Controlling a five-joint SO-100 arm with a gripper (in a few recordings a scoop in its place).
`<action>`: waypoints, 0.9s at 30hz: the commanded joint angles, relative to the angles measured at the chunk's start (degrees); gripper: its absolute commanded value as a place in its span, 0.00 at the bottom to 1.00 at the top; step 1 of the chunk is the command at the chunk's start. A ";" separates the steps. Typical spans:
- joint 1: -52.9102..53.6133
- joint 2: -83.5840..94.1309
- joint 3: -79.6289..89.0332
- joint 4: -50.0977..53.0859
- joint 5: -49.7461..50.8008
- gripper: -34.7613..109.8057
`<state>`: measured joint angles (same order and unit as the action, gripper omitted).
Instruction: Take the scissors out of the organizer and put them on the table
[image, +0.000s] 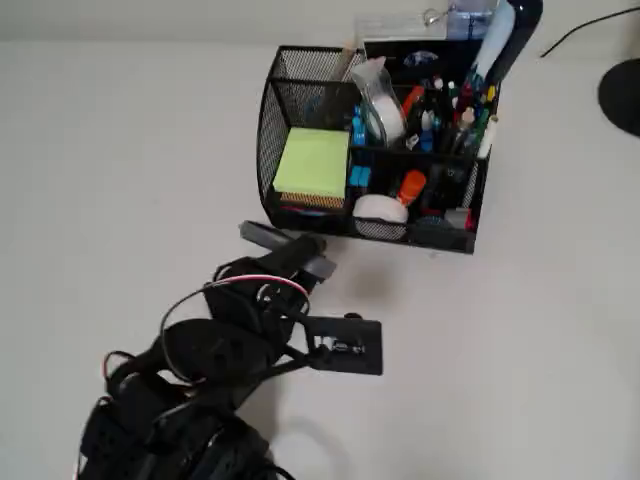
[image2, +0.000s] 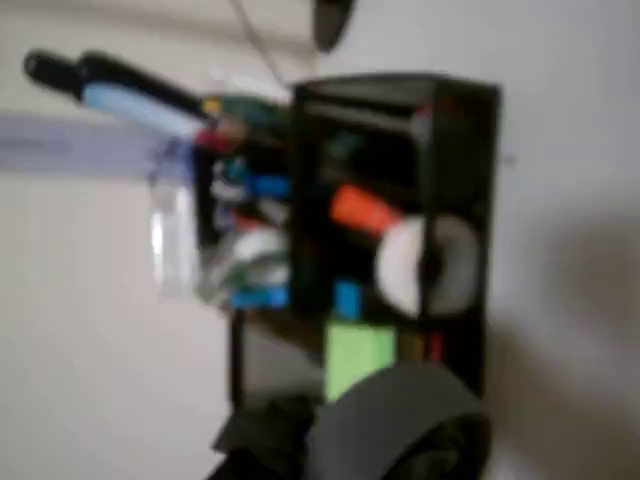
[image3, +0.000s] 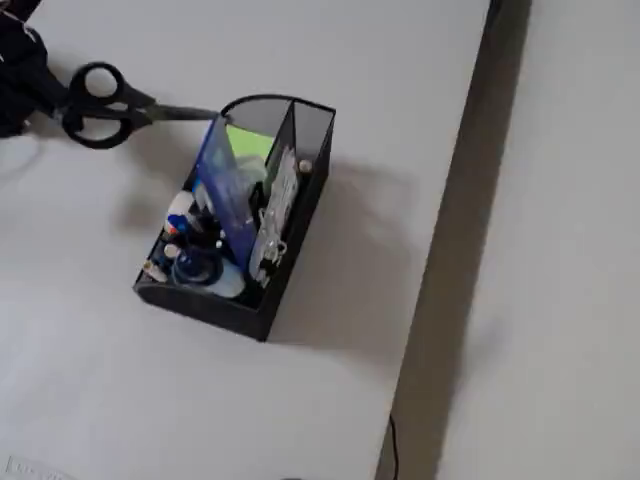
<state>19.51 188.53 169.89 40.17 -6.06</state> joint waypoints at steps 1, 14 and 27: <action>5.98 -0.09 8.00 -4.75 -3.78 0.31; 9.40 -0.09 7.03 -0.88 -6.24 0.47; 8.70 -0.18 5.36 1.23 -8.53 0.24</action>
<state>28.56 187.82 178.42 41.13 -13.80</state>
